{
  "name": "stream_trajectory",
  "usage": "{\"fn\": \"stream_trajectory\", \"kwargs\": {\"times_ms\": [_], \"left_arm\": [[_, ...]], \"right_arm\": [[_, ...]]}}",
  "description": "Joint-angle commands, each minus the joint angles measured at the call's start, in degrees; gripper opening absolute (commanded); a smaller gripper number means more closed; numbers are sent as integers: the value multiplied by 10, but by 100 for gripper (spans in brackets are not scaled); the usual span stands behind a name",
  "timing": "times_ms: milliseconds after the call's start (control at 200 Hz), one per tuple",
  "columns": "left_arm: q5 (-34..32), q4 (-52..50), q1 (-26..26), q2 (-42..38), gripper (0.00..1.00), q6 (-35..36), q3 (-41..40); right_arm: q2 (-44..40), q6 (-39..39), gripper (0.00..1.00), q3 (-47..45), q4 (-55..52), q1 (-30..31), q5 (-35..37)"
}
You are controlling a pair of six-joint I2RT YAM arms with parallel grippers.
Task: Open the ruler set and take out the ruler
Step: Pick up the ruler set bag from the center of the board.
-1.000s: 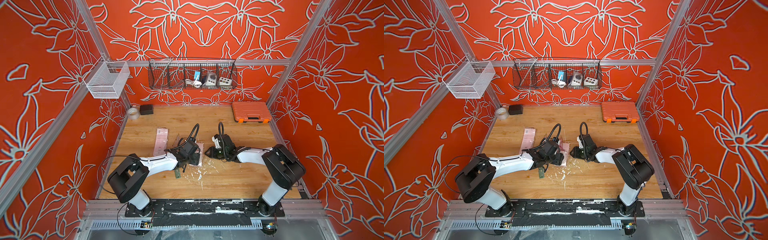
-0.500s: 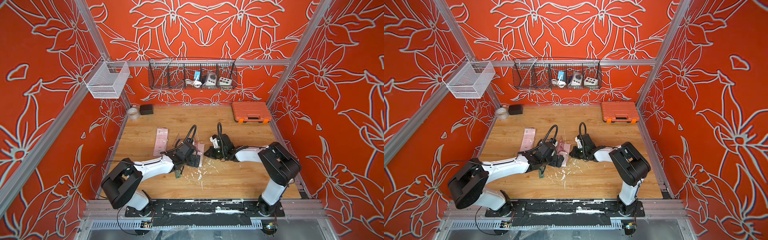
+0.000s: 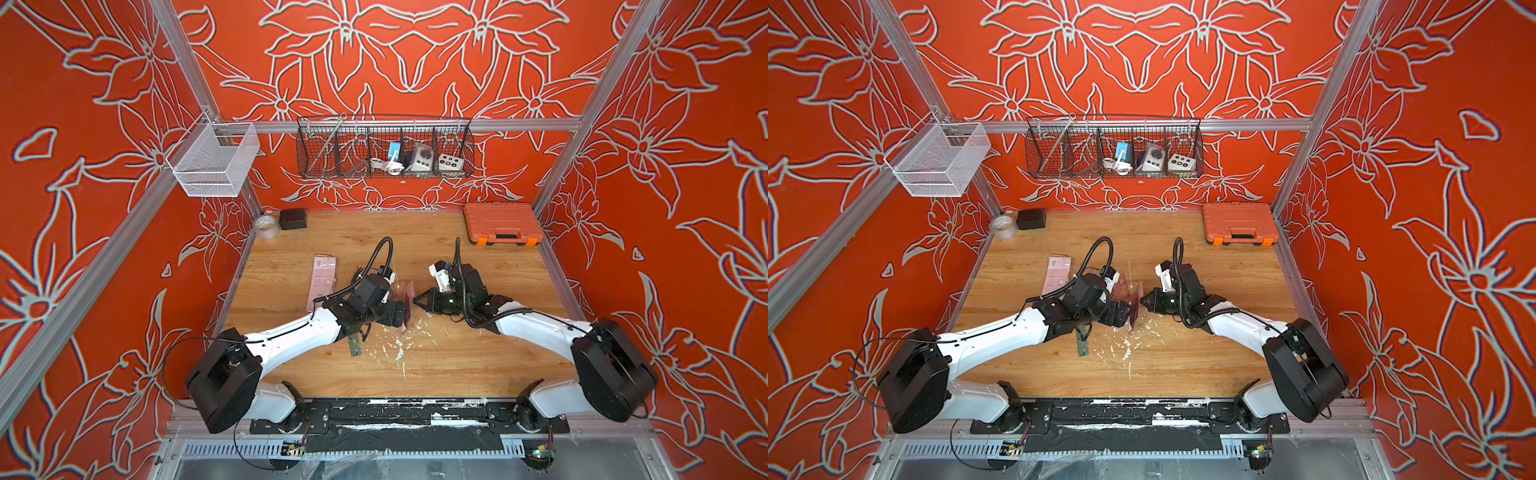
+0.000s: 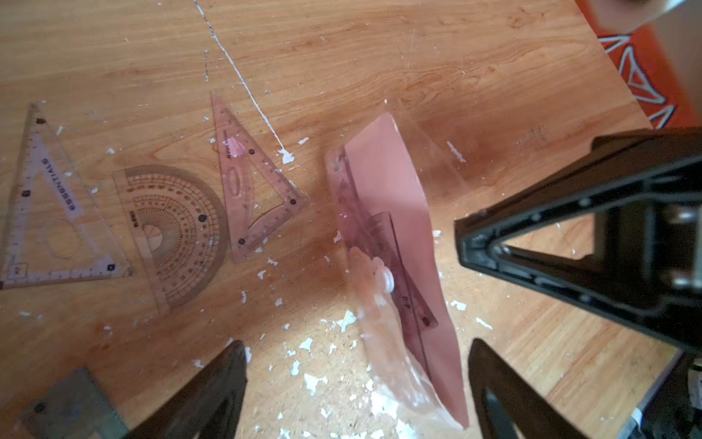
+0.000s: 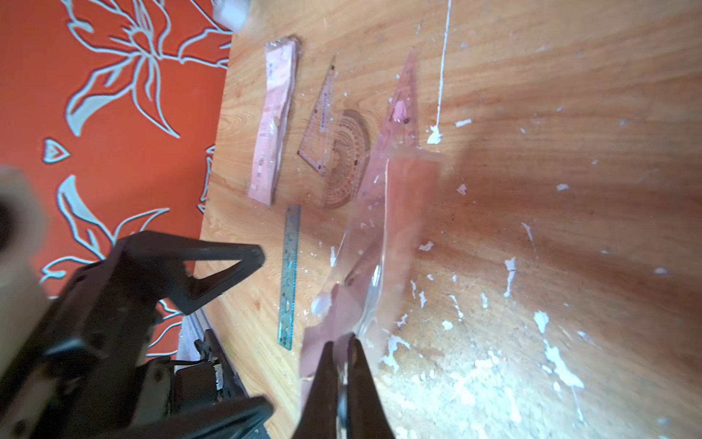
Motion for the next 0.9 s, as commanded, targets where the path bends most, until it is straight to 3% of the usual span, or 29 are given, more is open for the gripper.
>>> {"fn": "stream_trajectory", "kwargs": {"times_ms": [0,290,616,896], "left_arm": [[11,-25,3,22,84,6,15],[36,-18,3,57,79,1,37],[74,5,0,23,72,-47,21],[32,-15,-29,93,73,-33,66]], "right_arm": [[-33,-10,0,-3,-31,2,26],[-54,-14,0,-18,-31,3,39],[-69,4,0,-37,-34,6,85],[-77,11,0,-42,-31,8,93]]}}
